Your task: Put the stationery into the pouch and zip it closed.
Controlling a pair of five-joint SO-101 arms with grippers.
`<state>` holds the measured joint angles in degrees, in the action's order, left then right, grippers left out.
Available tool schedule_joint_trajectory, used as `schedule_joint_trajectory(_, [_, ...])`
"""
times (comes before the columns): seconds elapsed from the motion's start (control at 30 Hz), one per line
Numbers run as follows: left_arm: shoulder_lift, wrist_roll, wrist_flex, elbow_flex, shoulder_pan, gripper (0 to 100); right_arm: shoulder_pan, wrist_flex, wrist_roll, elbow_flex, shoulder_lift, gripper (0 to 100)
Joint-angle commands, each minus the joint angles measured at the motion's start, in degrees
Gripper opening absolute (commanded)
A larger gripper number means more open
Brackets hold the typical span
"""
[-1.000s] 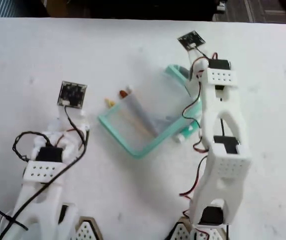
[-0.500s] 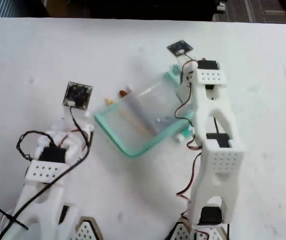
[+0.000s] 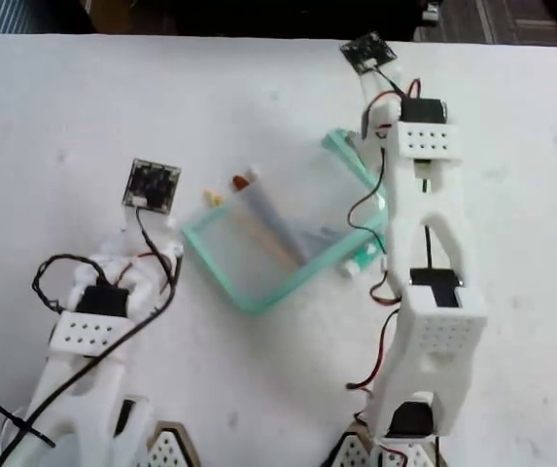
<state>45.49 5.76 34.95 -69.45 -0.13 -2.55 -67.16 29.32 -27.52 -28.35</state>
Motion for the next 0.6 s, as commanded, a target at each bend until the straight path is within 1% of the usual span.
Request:
schedule_joint_trajectory(0.0, [-0.13, -0.53, -1.32, 0.70, 0.66, 2, 0.66, 5.14, -1.23, -2.64, -0.66, 20.7])
schedule_joint_trajectory(0.03, [-0.13, -0.53, -1.32, 0.70, 0.66, 2, 0.66, 5.85, -0.97, -2.64, -1.80, 24.7])
schedule_joint_trajectory(0.1, [-0.13, -0.53, -1.32, 0.70, 0.66, 2, 0.66, 7.69, -0.88, -2.73, -3.91, 27.5])
schedule_joint_trajectory(0.23, [-0.13, -0.62, -1.32, 0.62, 0.66, 2, 0.75, 13.23, -0.88, -2.73, -7.60, 23.9])
schedule_joint_trajectory(0.33, [-0.13, -0.53, -1.32, 0.62, 0.66, 2, 0.92, 16.13, -0.88, -3.08, -10.68, 23.6])
schedule_joint_trajectory(0.43, [-0.13, -0.62, -1.32, 0.62, 0.66, 2, 0.92, 14.37, -0.88, -6.77, -14.73, 23.6])
schedule_joint_trajectory(0.57, [-0.13, -0.62, -1.32, 0.62, 0.66, 2, 0.48, 7.25, -0.88, -16.00, -20.70, 23.6])
